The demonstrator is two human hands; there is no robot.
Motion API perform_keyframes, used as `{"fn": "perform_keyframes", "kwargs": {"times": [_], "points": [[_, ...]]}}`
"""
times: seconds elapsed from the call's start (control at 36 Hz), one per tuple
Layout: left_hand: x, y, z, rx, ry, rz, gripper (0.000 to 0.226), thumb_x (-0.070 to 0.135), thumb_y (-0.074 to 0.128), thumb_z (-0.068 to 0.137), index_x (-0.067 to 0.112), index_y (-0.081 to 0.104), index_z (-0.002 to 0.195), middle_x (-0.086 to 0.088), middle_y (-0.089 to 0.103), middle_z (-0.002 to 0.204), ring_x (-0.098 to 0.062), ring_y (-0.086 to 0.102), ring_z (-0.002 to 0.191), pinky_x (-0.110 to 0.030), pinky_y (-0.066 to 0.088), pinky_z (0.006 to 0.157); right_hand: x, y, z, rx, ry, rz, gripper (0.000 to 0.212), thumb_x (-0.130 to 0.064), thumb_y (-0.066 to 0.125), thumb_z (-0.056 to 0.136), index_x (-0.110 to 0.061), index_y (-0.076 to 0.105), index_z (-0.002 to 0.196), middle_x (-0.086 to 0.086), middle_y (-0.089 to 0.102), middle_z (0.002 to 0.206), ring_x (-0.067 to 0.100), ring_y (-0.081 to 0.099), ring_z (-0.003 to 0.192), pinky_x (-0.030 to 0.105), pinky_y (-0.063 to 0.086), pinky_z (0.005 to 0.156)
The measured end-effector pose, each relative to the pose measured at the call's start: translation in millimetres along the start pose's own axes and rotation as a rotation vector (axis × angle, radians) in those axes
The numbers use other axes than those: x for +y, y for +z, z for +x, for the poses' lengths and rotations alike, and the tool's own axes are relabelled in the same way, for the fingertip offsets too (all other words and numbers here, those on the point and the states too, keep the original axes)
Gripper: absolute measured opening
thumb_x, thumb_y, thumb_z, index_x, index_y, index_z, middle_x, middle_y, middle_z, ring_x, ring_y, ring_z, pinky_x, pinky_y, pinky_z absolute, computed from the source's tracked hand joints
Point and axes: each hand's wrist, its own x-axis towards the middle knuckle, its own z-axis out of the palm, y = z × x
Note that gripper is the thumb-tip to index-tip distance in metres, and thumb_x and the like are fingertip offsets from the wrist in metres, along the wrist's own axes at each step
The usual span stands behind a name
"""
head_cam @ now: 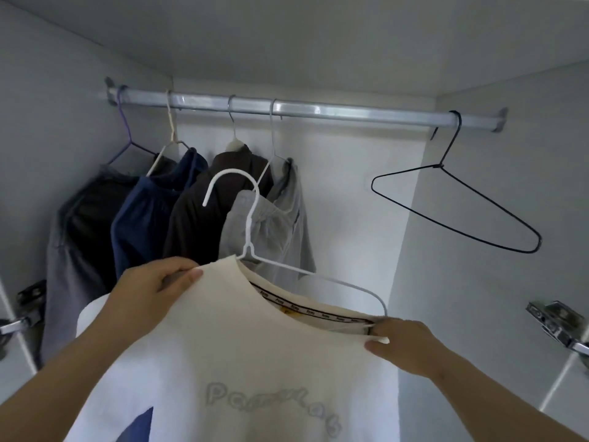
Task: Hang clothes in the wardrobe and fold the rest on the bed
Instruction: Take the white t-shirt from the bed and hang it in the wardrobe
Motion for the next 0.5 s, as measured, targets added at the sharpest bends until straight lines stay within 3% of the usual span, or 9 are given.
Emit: {"fn": "perform_keyframes", "kwargs": {"times": [0.08,0.17,0.22,0.33,0.42,0.44,0.5], "points": [[-10,-2,-5,-0.010,0.047,0.020,0.060,0.021,0.062,0.086,0.078,0.045,0.076,0.047,0.053,0.081,0.020,0.052,0.080,0.005,0.033,0.067,1,-4,-2,0.026,-0.013,-0.009,0.029,-0.037,0.041,0.096,-0.023,0.059,0.113,-0.010,0.061,0.119,0.008,0.056,0.104,0.019,0.035,0.091],[-19,0,-8,-0.018,0.046,0.056,0.047,0.023,0.063,0.084,0.067,0.056,0.070,0.029,0.063,0.075,0.000,0.061,0.078,-0.002,0.037,0.071,0,-6,-2,0.051,-0.009,0.043,0.022,-0.031,0.045,0.093,-0.015,0.060,0.089,-0.007,0.060,0.087,0.011,0.054,0.078,0.011,0.035,0.064],[-23,4,-8,-0.003,0.044,0.081,0.029,0.017,0.066,0.084,0.045,0.065,0.079,0.015,0.065,0.075,-0.013,0.063,0.078,-0.007,0.038,0.071,-4,-8,-2,0.064,-0.009,0.151,0.024,-0.026,0.049,0.092,-0.019,0.050,0.068,-0.008,0.051,0.070,0.010,0.047,0.063,0.014,0.035,0.055],[-28,13,-7,0.041,0.061,0.106,0.011,0.014,0.068,0.083,0.021,0.075,0.089,0.006,0.066,0.077,-0.012,0.060,0.073,-0.001,0.037,0.071,-17,-15,-3,0.127,-0.090,0.243,0.018,-0.020,0.055,0.091,-0.029,0.070,0.086,-0.008,0.067,0.092,0.011,0.059,0.080,0.011,0.039,0.066],[-26,19,-8,0.055,0.095,0.085,0.010,0.035,0.063,0.084,0.029,0.071,0.086,0.005,0.068,0.075,-0.007,0.058,0.073,-0.001,0.035,0.070,-25,-16,-3,0.189,-0.202,0.319,0.052,-0.013,0.059,0.088,-0.053,0.062,0.055,-0.027,0.062,0.072,-0.002,0.058,0.076,0.009,0.040,0.067],[-25,22,-8,0.048,0.114,0.099,0.021,0.043,0.055,0.082,0.028,0.070,0.085,0.005,0.068,0.072,-0.006,0.056,0.077,-0.005,0.036,0.068,-29,-16,-2,0.208,-0.223,0.330,0.048,-0.011,0.060,0.087,-0.048,0.064,0.057,-0.024,0.063,0.074,-0.001,0.059,0.076,0.010,0.040,0.067],[-23,30,-8,0.051,0.167,0.134,0.038,0.046,0.044,0.081,0.021,0.073,0.081,0.006,0.067,0.067,-0.005,0.054,0.080,-0.010,0.038,0.059,-39,-15,2,0.244,-0.250,0.304,0.020,-0.010,0.060,0.086,-0.022,0.072,0.077,-0.007,0.067,0.085,0.008,0.060,0.080,0.012,0.041,0.069]]}}
